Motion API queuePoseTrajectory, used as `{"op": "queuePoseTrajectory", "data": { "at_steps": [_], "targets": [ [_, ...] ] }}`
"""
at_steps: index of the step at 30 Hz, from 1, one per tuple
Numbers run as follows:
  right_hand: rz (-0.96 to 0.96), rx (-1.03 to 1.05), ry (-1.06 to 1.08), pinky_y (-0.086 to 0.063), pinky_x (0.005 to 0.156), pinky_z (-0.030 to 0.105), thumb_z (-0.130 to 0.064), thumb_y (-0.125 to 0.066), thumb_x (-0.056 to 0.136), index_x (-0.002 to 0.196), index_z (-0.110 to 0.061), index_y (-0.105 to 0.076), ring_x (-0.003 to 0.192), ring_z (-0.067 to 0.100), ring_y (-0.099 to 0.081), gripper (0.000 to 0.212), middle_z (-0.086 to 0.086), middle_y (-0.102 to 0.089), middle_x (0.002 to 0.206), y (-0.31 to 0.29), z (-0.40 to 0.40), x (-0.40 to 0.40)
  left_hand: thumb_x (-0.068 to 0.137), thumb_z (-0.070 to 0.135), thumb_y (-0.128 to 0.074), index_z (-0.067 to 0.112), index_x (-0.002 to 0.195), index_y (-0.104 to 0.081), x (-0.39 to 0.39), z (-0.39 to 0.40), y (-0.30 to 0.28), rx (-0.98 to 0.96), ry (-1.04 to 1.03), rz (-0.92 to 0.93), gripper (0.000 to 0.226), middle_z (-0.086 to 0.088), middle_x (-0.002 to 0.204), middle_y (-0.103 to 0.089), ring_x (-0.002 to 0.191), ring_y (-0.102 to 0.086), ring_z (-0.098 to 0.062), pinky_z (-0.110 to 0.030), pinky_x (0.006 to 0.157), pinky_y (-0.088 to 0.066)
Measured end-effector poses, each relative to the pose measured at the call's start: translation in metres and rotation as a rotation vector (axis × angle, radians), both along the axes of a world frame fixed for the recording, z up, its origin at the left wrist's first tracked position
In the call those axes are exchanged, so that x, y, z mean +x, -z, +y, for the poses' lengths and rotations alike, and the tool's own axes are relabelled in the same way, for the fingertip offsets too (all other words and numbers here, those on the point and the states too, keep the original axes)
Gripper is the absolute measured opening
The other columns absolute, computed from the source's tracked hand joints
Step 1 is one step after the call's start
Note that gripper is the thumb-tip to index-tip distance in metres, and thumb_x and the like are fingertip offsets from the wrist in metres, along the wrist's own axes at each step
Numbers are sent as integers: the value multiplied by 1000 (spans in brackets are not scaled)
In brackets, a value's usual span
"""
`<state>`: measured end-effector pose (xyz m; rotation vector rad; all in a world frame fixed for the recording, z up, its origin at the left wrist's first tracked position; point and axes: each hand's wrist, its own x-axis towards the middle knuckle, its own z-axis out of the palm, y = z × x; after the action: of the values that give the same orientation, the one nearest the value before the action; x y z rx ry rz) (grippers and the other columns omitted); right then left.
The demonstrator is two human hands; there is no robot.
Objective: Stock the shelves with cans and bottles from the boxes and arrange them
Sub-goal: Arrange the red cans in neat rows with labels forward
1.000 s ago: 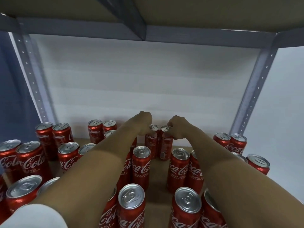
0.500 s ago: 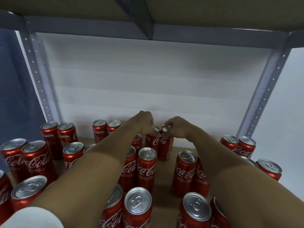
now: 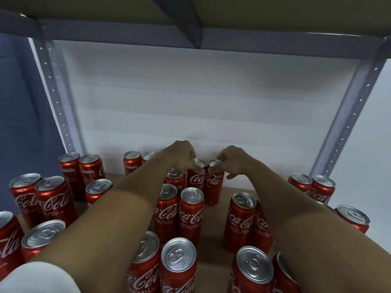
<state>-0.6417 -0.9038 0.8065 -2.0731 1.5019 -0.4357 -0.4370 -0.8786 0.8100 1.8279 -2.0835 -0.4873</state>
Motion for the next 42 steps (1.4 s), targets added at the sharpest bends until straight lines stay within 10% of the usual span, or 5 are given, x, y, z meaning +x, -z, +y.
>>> {"op": "queuePoseTrajectory", "data": {
  "at_steps": [8,13,19,24,42],
  "targets": [
    [-1,49,-79,-62,83,45,-13,-81,82,125,-7,-67,109,29,-65,45,11,-64,127,-5,0,0,77,22,-88,22,107,-79,8,-6,-5,60,97,-43,32,3,102,-77,103,-70,-17,-48,98,-56],
    [14,37,-17,-63,77,41,-29,-89,74,135,-4,-56,106,32,-66,73,13,-60,128,-5,6,6,68,43,-93,16,136,-64,7,-7,-4,52,31,-46,79,1,131,-66,120,-62,-21,-42,104,-50],
    [97,-18,-72,-61,80,51,-23,-85,78,109,-4,-73,96,37,-71,39,18,-71,111,-4,1,5,72,25,-93,24,116,-76,12,-12,-1,82,107,-17,47,6,114,-75,108,-68,-15,-45,99,-55],
    [55,14,-50,-62,81,41,-26,-88,74,139,-6,-54,103,31,-67,76,12,-60,132,-5,5,4,70,29,-94,19,138,-62,14,-12,0,102,118,21,76,1,142,-62,127,-60,-19,-39,107,-48],
    [115,-51,-128,-58,89,49,-19,-83,81,127,-6,-66,108,32,-65,51,12,-65,127,-5,12,6,70,38,-93,23,121,-73,7,-11,-1,56,127,-39,58,6,121,-71,112,-65,-17,-40,97,-54]
  ]
}}
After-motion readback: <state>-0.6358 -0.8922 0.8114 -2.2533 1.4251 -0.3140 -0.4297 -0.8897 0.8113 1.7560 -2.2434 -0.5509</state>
